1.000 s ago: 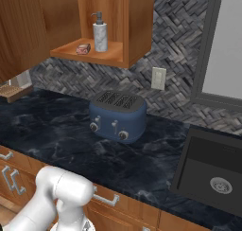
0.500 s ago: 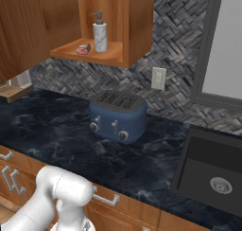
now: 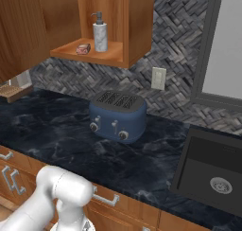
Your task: Pick up the bar soap and soap dispenser from the sink, and place them back in the cabinet, and close the cabinet door.
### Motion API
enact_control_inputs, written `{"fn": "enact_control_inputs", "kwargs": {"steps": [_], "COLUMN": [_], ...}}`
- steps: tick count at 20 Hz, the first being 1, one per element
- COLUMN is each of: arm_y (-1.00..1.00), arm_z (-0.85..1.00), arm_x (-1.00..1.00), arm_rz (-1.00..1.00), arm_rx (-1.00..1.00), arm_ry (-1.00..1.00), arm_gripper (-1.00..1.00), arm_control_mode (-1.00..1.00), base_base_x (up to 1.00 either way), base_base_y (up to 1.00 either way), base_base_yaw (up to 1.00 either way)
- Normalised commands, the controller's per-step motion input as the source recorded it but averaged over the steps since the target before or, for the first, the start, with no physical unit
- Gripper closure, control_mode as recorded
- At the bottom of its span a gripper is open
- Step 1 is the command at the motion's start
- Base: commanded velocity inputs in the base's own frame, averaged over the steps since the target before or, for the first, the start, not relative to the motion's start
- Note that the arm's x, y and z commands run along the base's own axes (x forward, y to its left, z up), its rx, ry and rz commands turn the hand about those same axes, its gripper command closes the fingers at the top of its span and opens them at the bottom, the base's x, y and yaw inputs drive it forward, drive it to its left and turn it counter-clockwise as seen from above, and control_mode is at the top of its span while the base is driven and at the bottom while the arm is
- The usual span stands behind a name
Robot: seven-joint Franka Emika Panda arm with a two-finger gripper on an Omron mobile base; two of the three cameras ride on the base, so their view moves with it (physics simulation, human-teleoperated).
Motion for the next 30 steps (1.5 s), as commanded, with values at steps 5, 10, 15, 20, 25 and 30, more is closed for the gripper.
{"fn": "enact_control_inputs", "kwargs": {"steps": [5,10,15,20,25,30], "arm_y": [-0.04,-0.15,-0.22,-0.28,-0.5,-0.7], "arm_z": [0.0,0.0,0.0,0.0,0.01,0.0], "arm_x": [0.0,0.05,0.08,0.12,0.05,0.0], "arm_rz": [-0.07,-0.12,-0.11,-0.08,-0.04,0.0], "arm_rx": [0.02,0.03,0.04,0.03,0.05,0.06], "arm_ry": [-0.01,-0.01,-0.01,0.0,0.0,0.0], "arm_gripper": [-1.0,-1.0,-1.0,-1.0,-1.0,-1.0], "arm_control_mode": [-1.0,-1.0,-1.0,-1.0,-1.0,-1.0], "base_base_x": [0.0,0.0,0.0,0.0,0.0,0.0], "base_base_y": [0.0,0.0,0.0,0.0,0.0,0.0], "base_base_yaw": [0.0,0.0,0.0,0.0,0.0,0.0]}}
